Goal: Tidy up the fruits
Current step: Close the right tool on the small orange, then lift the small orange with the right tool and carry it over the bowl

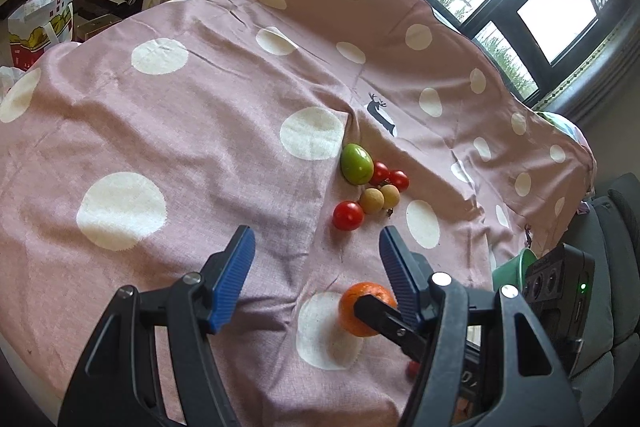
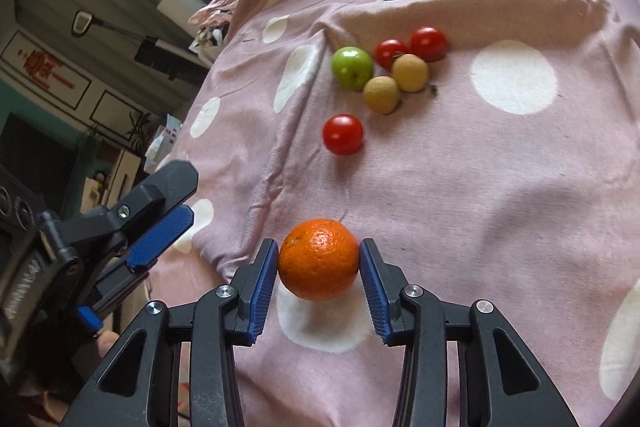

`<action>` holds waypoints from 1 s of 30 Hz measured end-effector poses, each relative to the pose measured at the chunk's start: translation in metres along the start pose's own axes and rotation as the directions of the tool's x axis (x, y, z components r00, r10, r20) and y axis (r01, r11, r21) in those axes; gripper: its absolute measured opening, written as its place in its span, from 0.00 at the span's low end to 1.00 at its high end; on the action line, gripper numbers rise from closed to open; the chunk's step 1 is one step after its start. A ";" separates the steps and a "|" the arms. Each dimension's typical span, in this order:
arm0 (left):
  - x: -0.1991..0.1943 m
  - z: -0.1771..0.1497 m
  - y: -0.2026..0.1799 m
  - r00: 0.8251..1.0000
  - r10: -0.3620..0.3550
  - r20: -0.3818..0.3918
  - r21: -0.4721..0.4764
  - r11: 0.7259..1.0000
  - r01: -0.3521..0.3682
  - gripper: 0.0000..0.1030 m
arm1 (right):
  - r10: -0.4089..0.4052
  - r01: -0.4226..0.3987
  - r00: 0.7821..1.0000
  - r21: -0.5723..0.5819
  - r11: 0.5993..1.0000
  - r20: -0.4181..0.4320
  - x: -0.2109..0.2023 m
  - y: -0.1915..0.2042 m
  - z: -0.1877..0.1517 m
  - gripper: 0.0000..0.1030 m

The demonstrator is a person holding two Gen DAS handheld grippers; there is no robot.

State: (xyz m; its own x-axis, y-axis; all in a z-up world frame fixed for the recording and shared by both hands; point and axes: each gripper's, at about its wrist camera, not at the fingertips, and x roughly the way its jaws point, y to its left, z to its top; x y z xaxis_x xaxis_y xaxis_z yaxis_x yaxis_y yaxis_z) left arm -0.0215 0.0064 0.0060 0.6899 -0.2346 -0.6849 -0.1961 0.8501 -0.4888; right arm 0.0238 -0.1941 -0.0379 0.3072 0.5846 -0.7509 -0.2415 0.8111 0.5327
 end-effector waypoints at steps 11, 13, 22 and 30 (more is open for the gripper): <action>0.023 -0.023 -0.035 0.991 -0.063 -0.115 0.125 0.989 0.077 0.60 | -0.103 0.107 0.994 0.122 0.987 -0.033 -0.038 -0.053 0.007 0.42; 0.029 -0.029 -0.042 0.987 -0.070 -0.146 0.151 0.984 0.093 0.59 | -0.107 0.111 0.994 0.143 0.983 -0.036 -0.038 -0.059 0.008 0.42; 0.049 -0.052 -0.067 0.962 -0.094 -0.257 0.234 0.960 0.156 0.53 | -0.030 0.038 0.999 0.220 0.975 -0.039 -0.039 -0.077 0.011 0.42; 0.063 -0.068 -0.084 0.940 -0.113 -0.321 0.266 0.942 0.204 0.50 | -0.012 0.020 0.999 0.239 0.971 -0.035 -0.039 -0.081 0.011 0.42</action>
State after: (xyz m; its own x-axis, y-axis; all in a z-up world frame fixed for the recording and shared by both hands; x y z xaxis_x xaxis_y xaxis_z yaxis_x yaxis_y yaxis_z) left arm -0.0091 -0.1117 -0.0333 0.4469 -0.4683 -0.7623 0.1414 0.8783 -0.4567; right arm 0.0417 -0.2818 -0.0475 0.2775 0.5737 -0.7706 -0.0085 0.8036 0.5951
